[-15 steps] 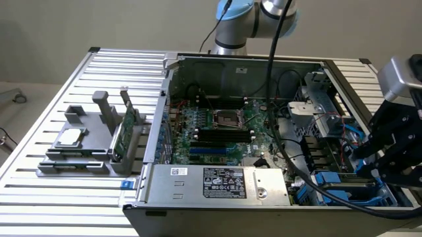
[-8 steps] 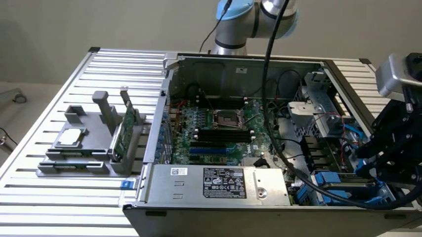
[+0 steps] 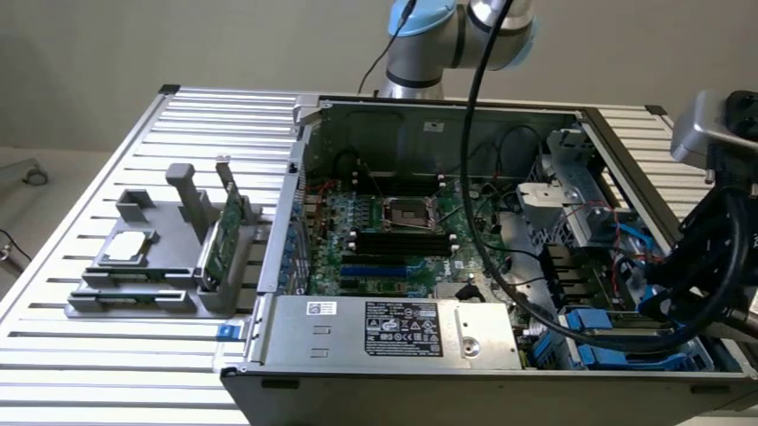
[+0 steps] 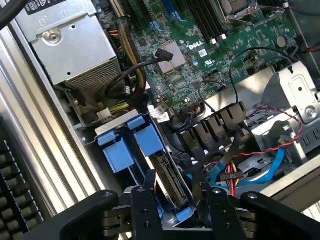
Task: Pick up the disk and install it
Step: 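Insert the first disk wire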
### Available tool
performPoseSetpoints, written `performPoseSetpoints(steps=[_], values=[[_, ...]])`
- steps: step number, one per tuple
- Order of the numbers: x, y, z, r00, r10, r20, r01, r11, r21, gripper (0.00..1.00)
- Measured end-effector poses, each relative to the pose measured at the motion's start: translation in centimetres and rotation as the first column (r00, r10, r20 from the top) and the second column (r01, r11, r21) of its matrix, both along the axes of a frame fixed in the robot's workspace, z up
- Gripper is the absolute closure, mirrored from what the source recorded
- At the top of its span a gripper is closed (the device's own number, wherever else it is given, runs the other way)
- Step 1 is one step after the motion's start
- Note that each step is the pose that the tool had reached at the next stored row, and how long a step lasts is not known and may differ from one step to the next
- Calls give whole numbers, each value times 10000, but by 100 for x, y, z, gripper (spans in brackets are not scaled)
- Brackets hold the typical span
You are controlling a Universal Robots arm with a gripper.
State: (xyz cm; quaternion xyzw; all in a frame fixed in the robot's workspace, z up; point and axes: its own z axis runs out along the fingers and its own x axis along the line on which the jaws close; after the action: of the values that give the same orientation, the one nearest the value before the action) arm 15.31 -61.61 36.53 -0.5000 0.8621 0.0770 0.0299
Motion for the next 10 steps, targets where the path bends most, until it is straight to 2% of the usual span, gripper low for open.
performPoseSetpoints(steps=[5,10], values=[[0,0,-9,9959,-899,-1,899,9959,1,57],[0,0,-18,9835,-1811,0,1811,9835,1,57]])
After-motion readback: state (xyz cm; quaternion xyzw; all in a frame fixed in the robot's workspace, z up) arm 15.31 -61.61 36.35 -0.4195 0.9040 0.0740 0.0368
